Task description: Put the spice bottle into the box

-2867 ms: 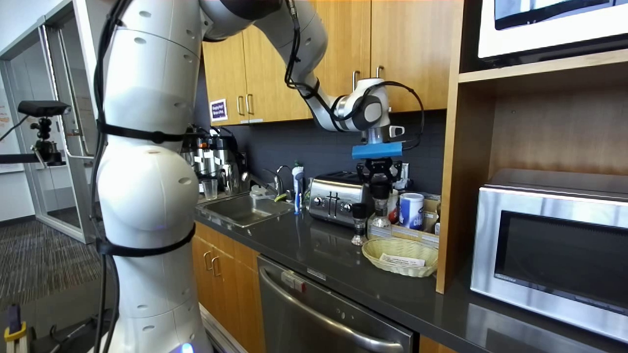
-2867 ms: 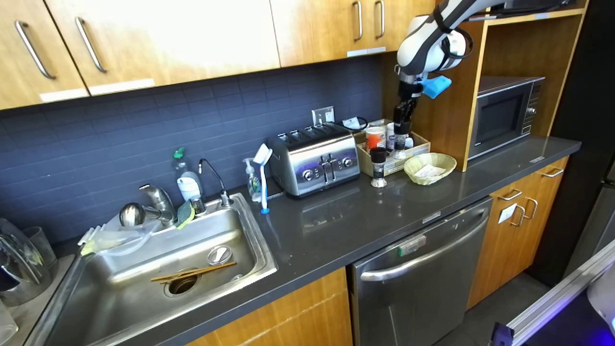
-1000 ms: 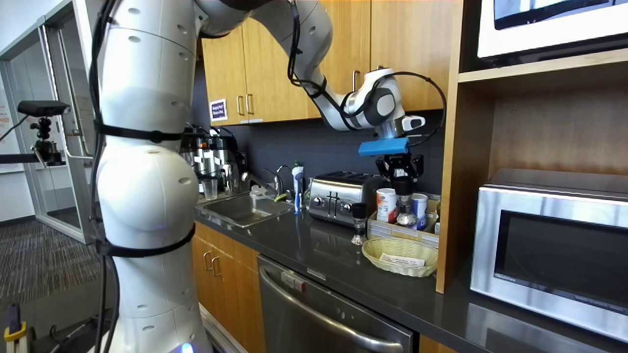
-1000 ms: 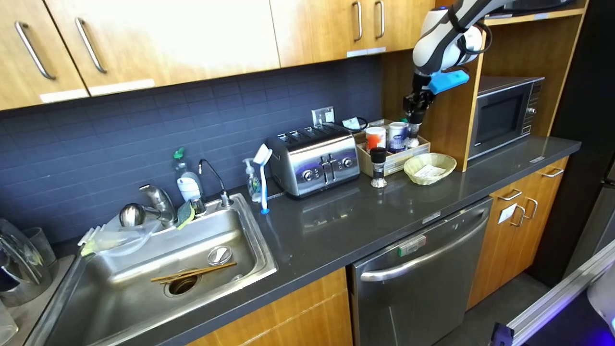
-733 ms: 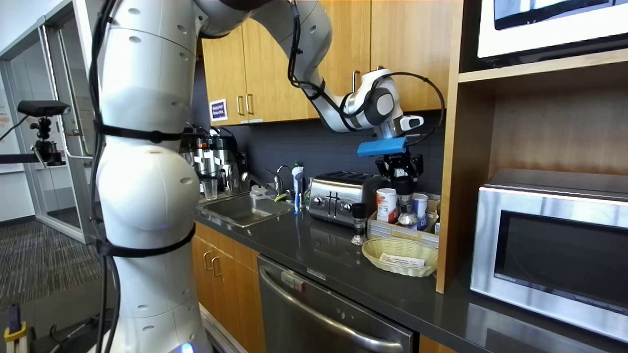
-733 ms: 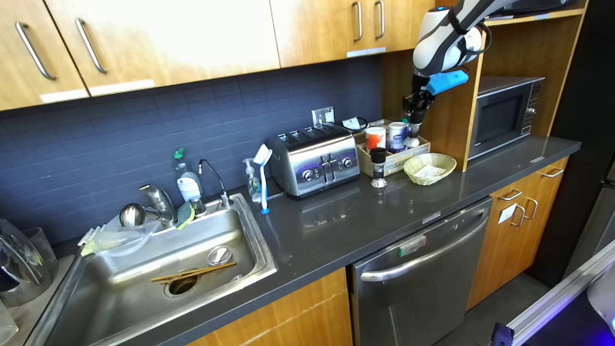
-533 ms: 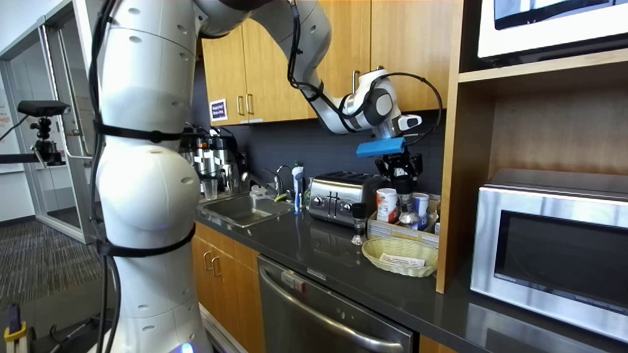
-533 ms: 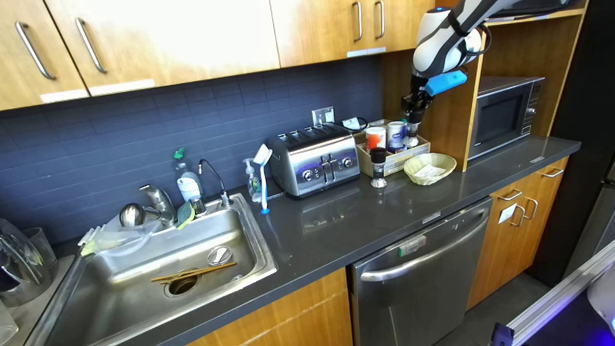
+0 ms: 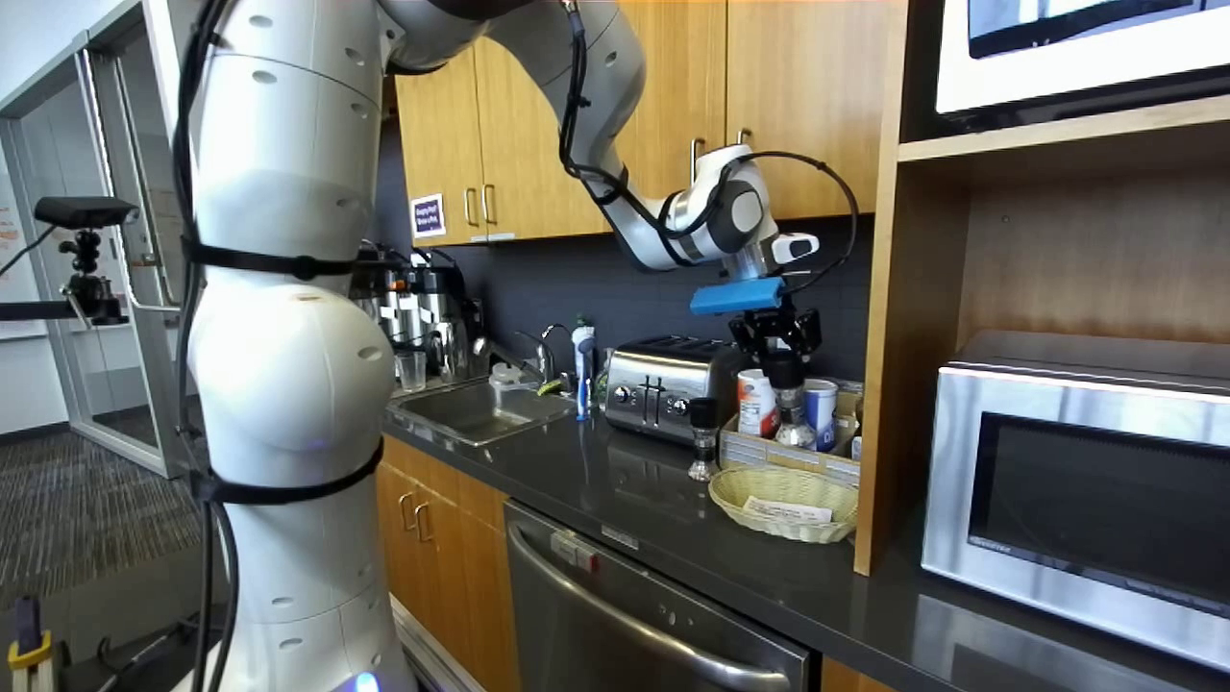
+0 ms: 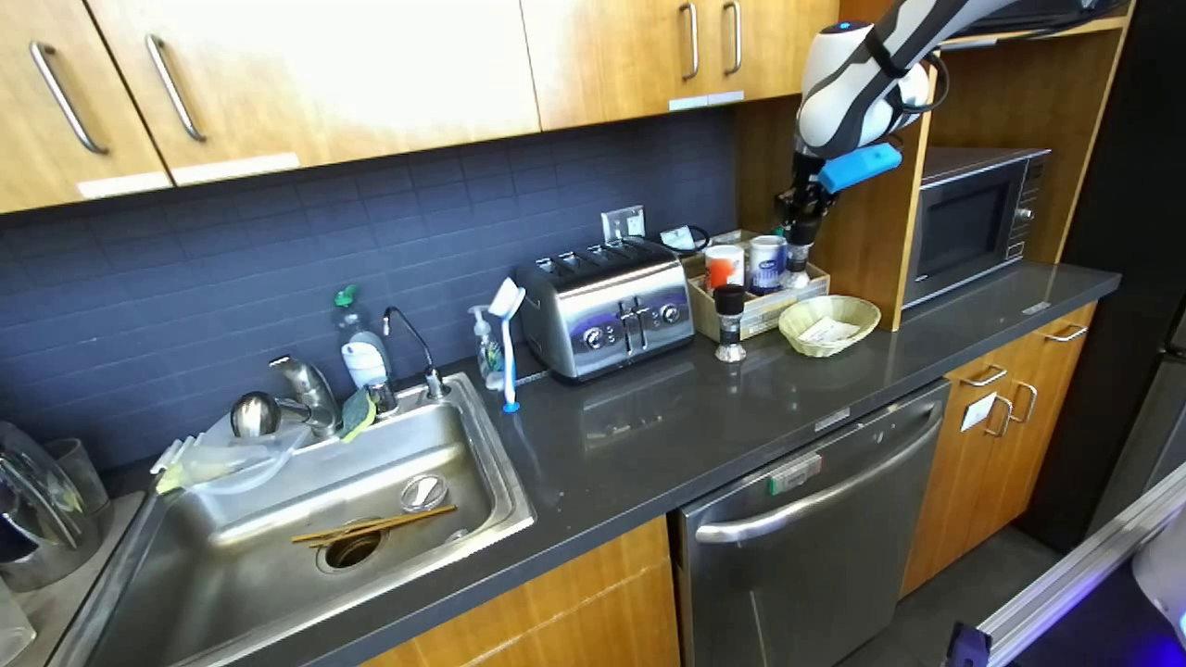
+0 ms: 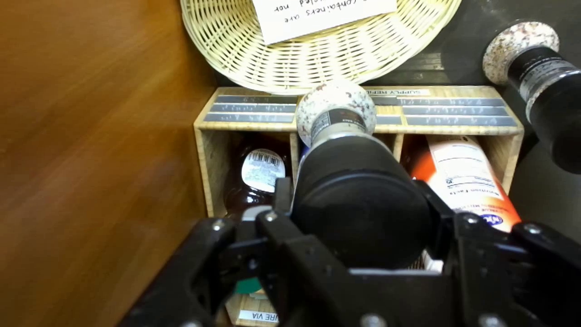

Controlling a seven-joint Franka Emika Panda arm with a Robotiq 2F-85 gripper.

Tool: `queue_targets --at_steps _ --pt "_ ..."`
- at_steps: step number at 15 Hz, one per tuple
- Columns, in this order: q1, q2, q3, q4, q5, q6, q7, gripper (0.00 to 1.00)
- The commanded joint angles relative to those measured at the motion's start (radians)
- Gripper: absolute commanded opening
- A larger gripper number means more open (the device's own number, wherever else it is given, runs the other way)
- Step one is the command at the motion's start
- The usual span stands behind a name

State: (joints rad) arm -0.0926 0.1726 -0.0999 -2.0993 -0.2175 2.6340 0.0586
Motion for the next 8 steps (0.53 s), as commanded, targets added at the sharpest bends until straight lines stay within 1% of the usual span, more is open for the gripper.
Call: queue_targets --at_steps 1,8 --pt "0.018 -0.051 -0.023 -0.031 -0.038 -0.003 0.053 0.40" --pt "0.010 -0.062 -0.058 -0.024 -0.104 0.008 0.134 0.40"
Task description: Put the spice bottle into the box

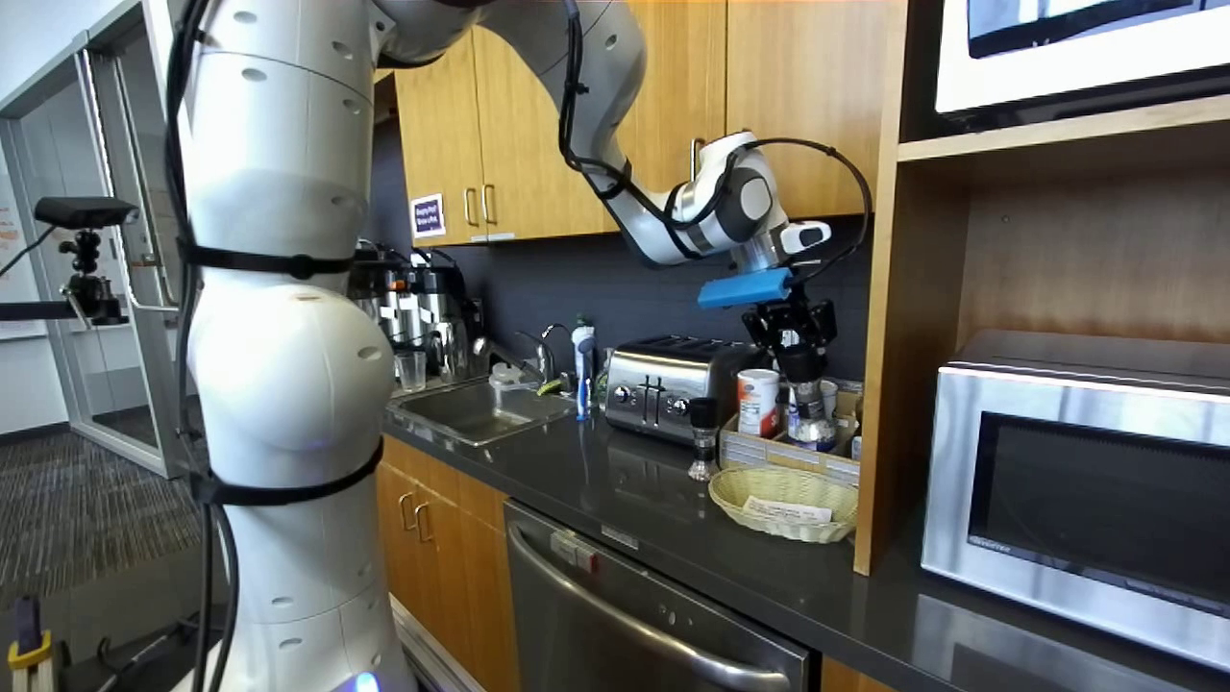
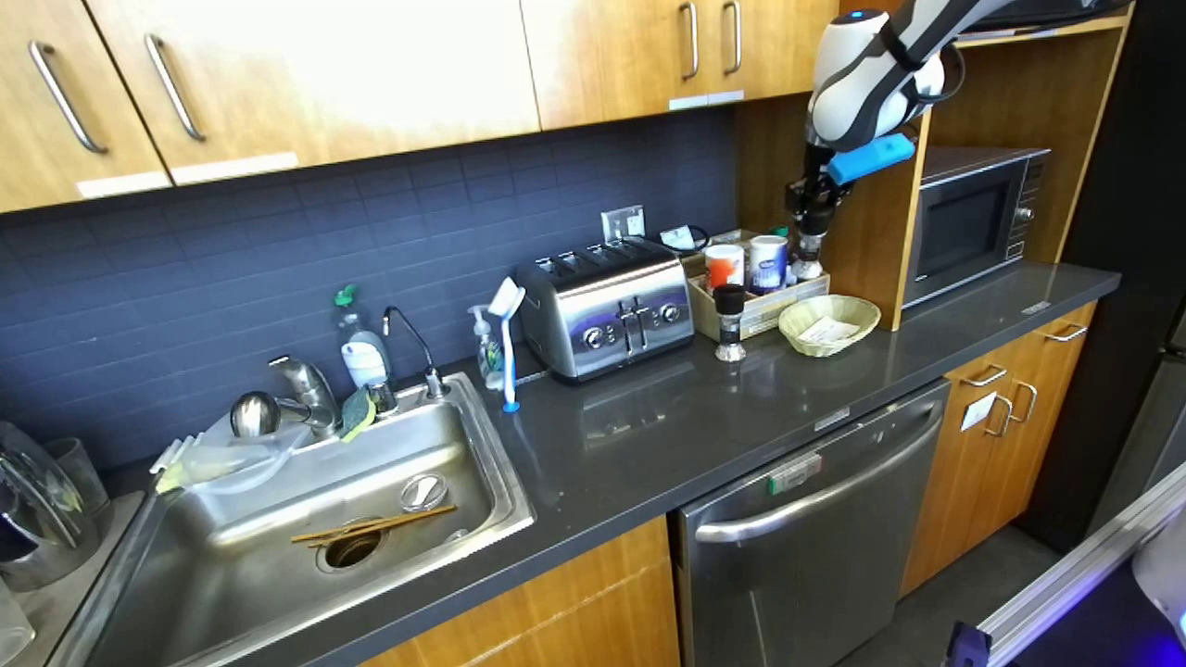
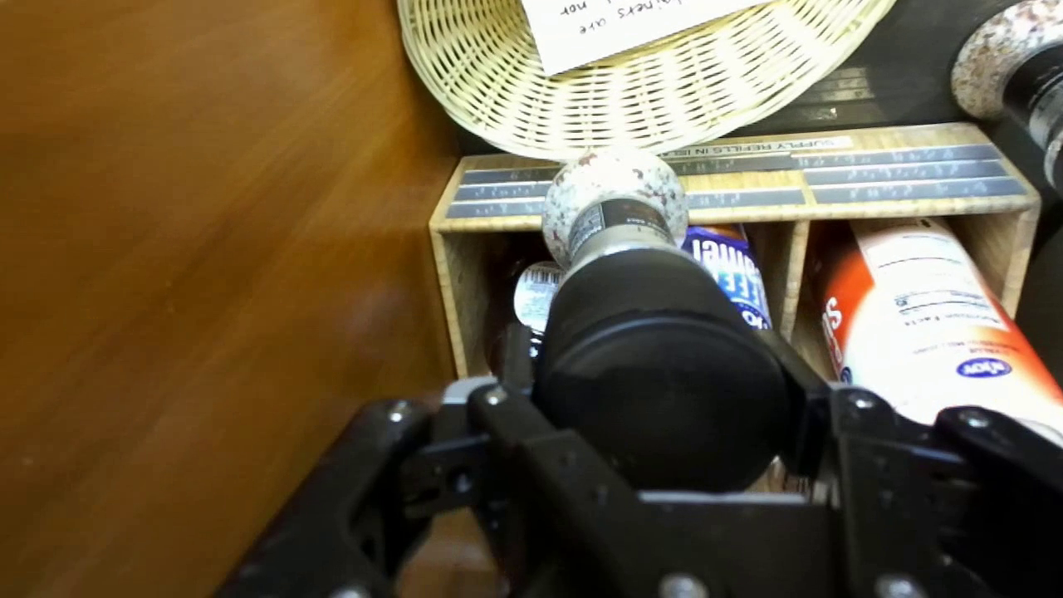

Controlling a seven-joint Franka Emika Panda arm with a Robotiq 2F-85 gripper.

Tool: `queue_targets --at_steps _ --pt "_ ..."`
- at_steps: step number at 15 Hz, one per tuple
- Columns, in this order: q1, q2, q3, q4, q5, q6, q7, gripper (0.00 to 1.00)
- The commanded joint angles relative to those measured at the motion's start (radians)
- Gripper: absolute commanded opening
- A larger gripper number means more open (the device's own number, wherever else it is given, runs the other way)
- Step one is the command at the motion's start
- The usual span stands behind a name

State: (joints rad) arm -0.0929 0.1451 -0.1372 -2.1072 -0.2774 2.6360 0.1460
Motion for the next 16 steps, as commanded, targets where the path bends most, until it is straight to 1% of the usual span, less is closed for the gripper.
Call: queue_targets --at_steps 1,7,11,16 --pt "0.010 -0.033 -0.022 -0.017 -0.050 0.012 0.047 0.40" --pt "0.010 0.001 -0.007 -0.034 -0.013 0.086 0.012 0.40" --pt "0.017 0.018 -0.014 -0.051 -0.025 0.141 0.022 0.40" --pt "0.025 0.021 -0.036 -0.049 -0.053 0.175 0.047 0.40"
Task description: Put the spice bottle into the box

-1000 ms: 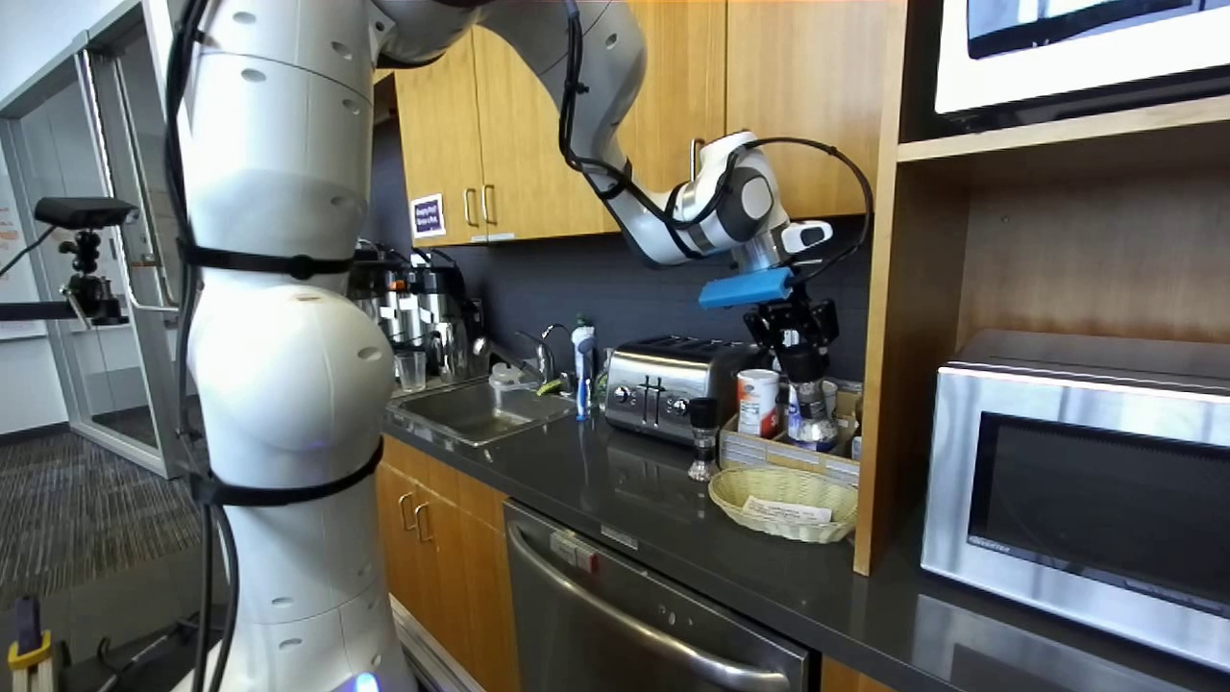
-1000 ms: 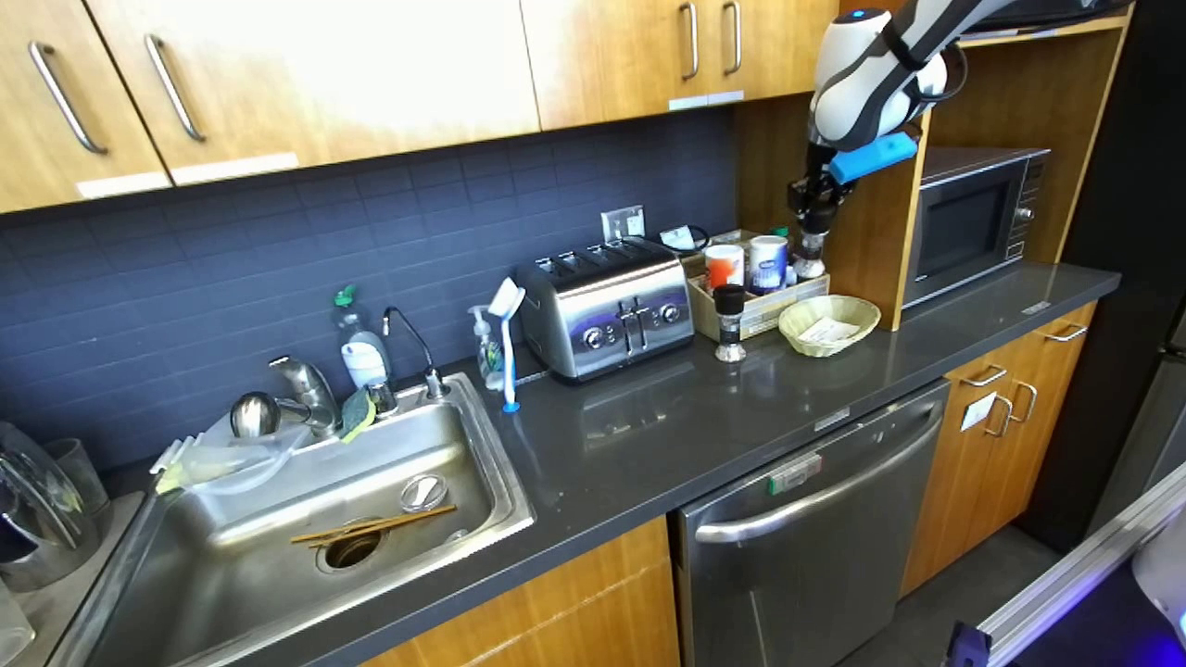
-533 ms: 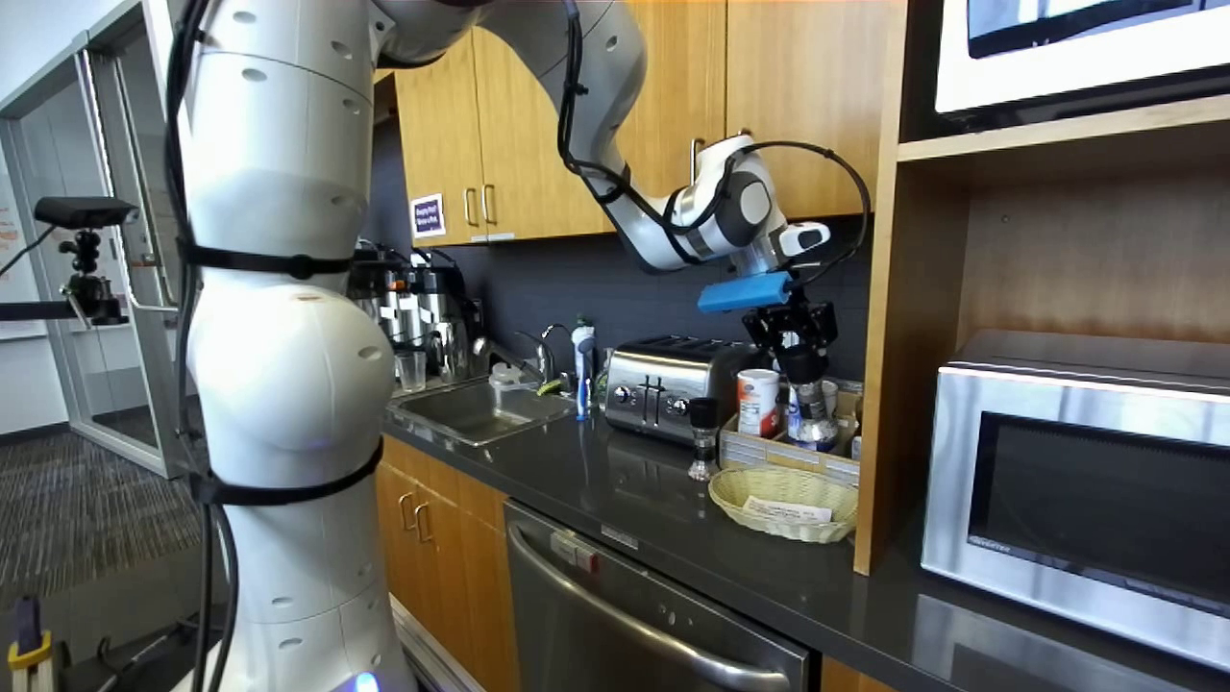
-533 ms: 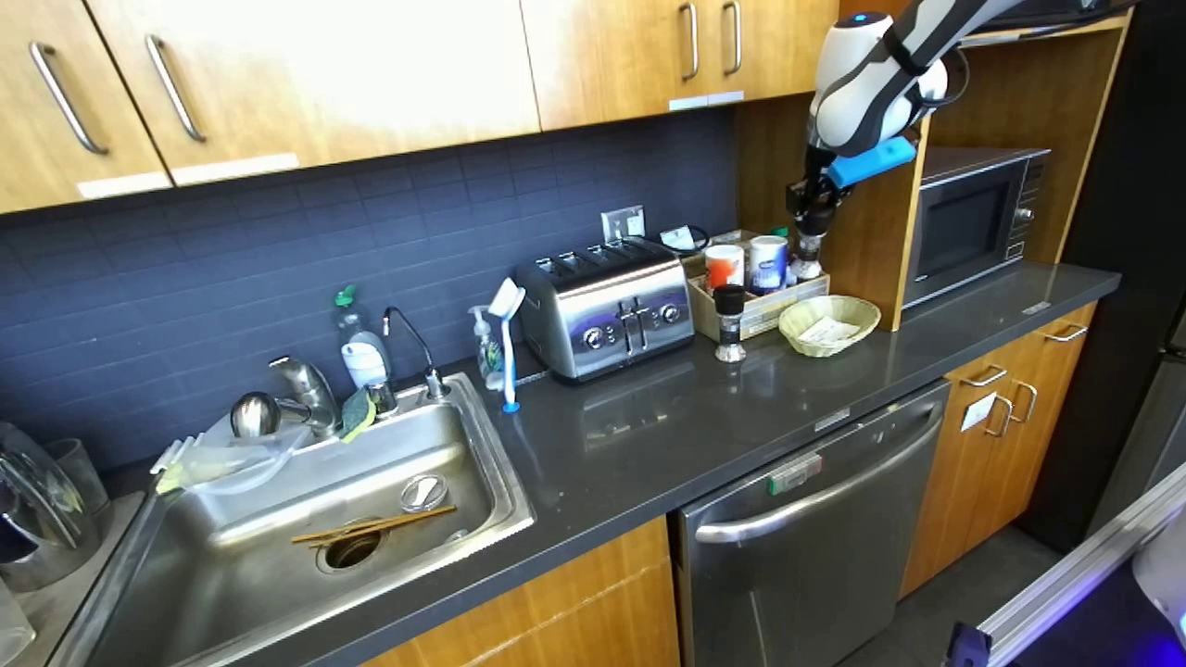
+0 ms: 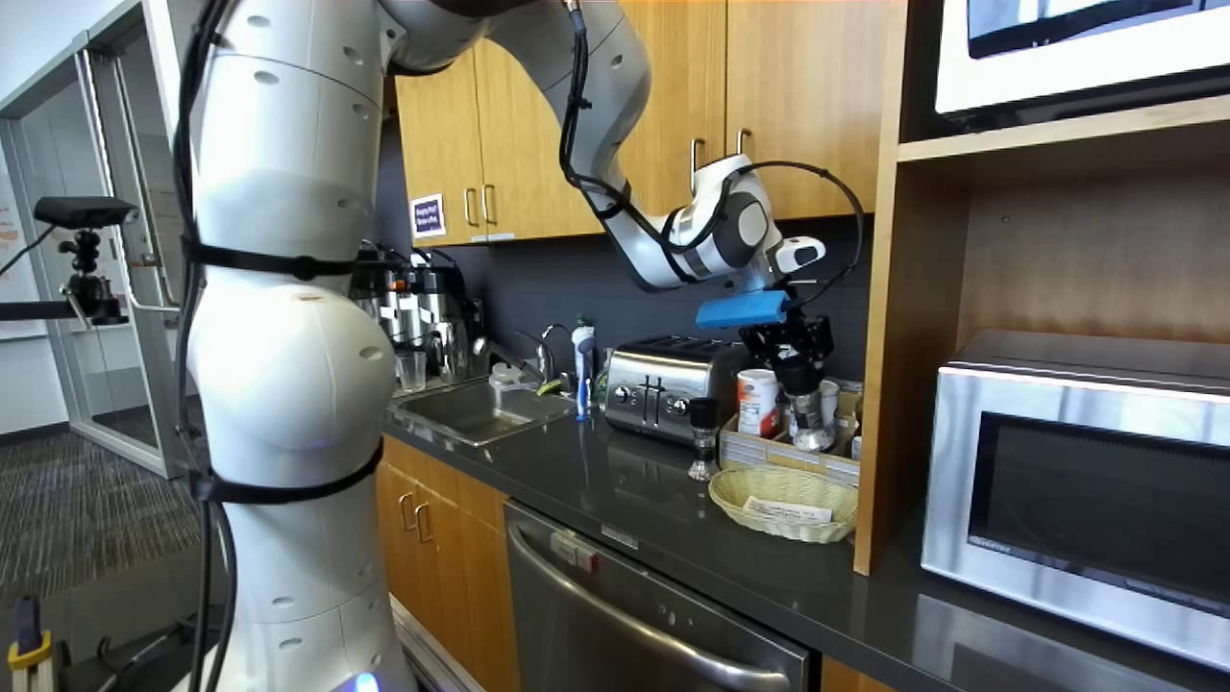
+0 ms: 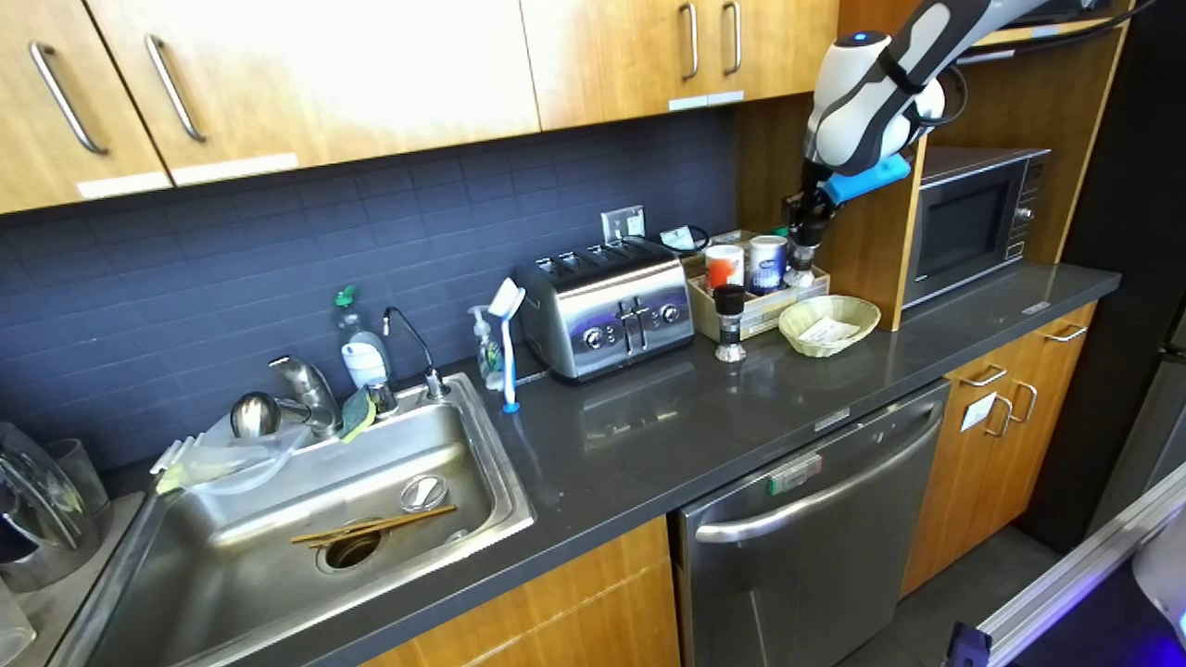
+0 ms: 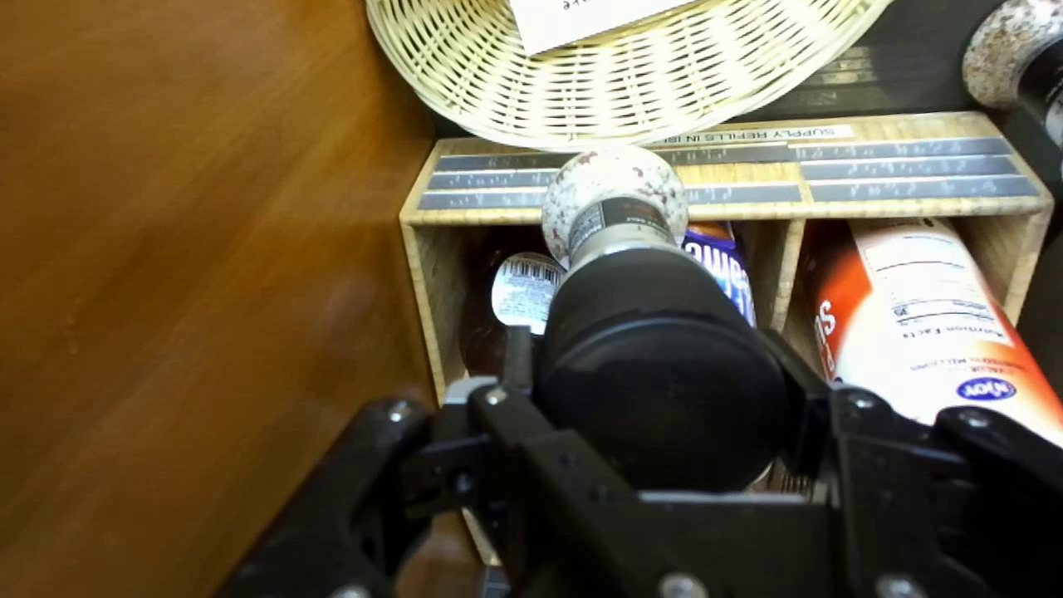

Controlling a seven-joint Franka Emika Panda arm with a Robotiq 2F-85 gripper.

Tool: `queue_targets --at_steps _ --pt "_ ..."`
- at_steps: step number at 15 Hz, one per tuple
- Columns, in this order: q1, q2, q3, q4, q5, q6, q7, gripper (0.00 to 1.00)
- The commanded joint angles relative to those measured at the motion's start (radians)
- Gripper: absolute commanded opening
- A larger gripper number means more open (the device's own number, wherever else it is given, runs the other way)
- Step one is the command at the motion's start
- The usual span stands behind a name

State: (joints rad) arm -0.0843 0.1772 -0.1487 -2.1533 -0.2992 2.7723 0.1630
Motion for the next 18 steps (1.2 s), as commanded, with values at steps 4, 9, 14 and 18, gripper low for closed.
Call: queue_targets --at_steps 4,9,14,18 --pt "0.012 -0.013 -0.039 0.003 -0.062 0.068 0.056 0.40" --pt "0.013 -0.008 -0.057 0.009 -0.102 0.095 0.091 0.40" --pt "0.007 0.009 -0.056 0.005 -0.113 0.133 0.096 0.40" --pt "0.004 0.027 -0.056 0.006 -0.107 0.142 0.089 0.40"
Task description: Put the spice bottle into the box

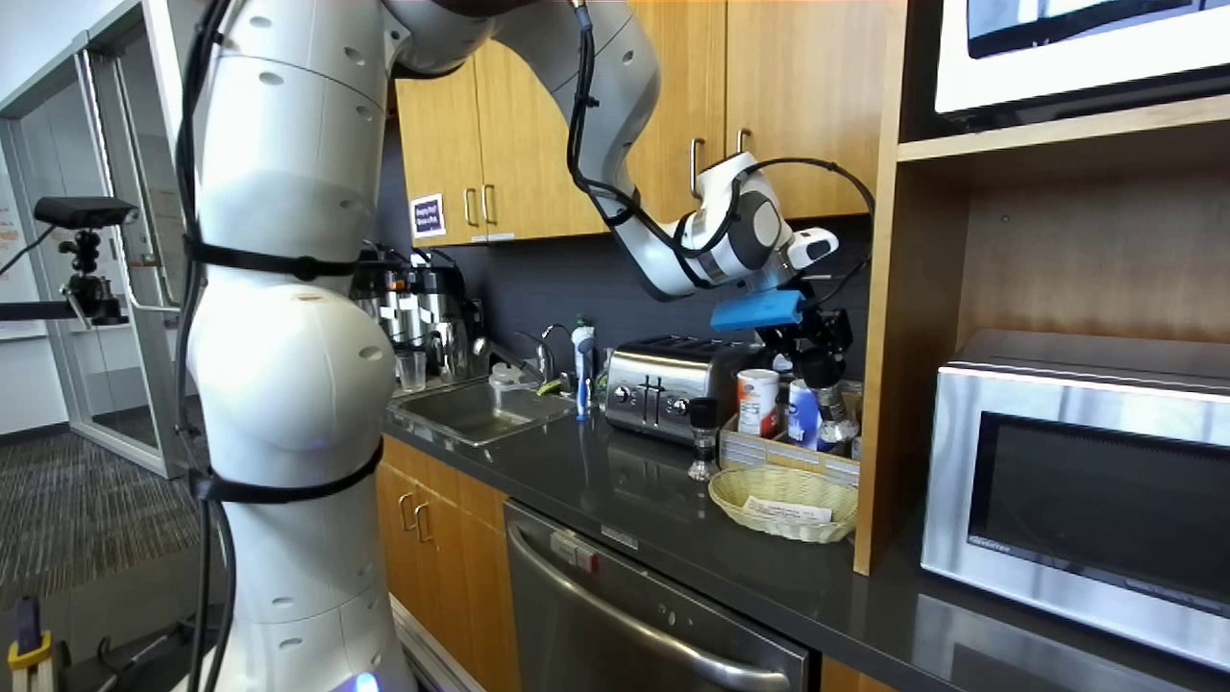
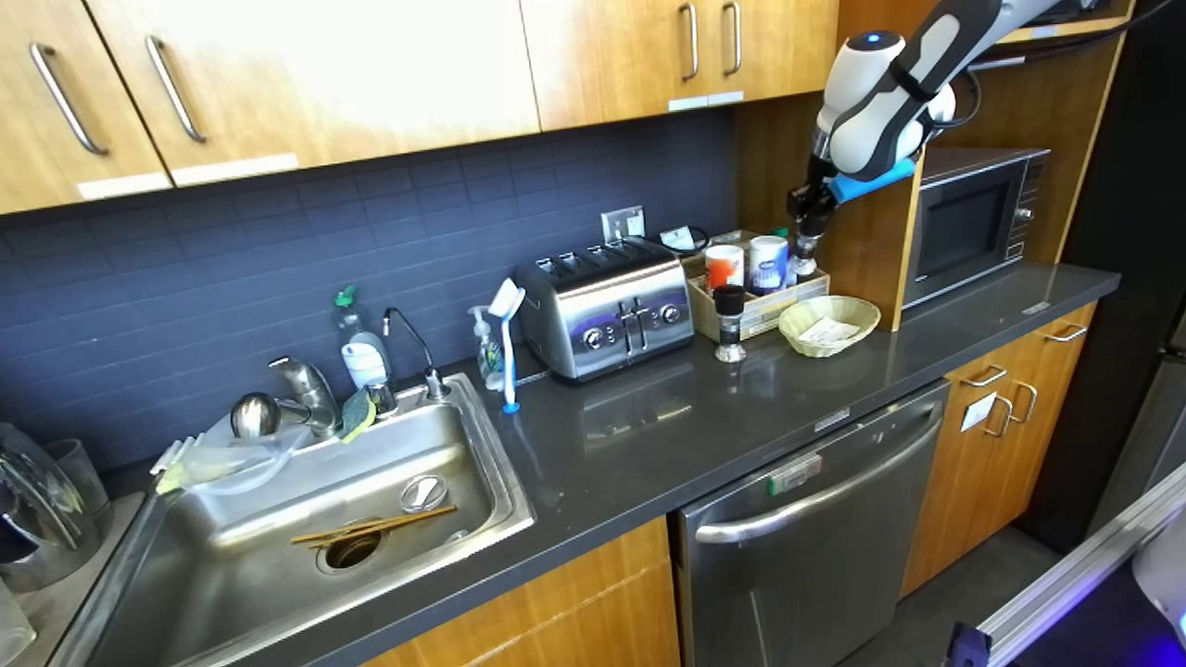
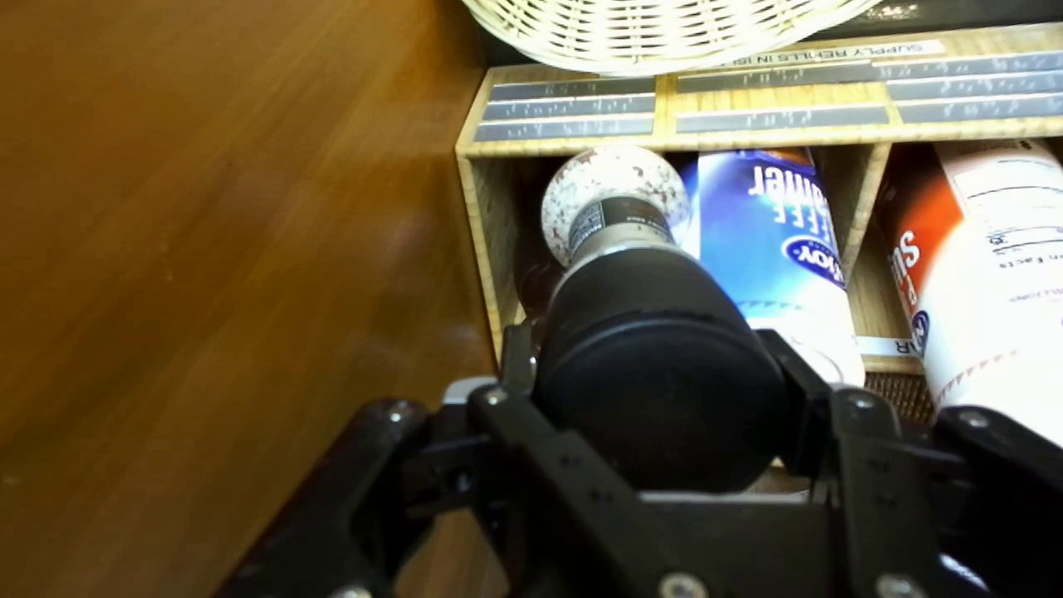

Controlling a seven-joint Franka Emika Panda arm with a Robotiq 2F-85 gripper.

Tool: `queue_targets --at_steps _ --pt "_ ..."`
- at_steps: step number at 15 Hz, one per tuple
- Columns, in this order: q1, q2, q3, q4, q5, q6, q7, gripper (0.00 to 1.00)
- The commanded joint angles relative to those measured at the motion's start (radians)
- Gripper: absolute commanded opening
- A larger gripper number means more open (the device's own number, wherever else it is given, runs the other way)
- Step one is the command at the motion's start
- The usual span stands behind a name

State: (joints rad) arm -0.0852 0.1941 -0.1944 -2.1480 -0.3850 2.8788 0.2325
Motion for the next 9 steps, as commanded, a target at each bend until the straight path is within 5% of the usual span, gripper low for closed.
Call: queue_targets --at_steps 1,9 --pt "0.004 0.015 -0.010 0.001 -0.020 0.045 0.016 0.40" --pt "-0.014 0.079 -0.007 0.026 -0.011 0.126 -0.012 0.40"
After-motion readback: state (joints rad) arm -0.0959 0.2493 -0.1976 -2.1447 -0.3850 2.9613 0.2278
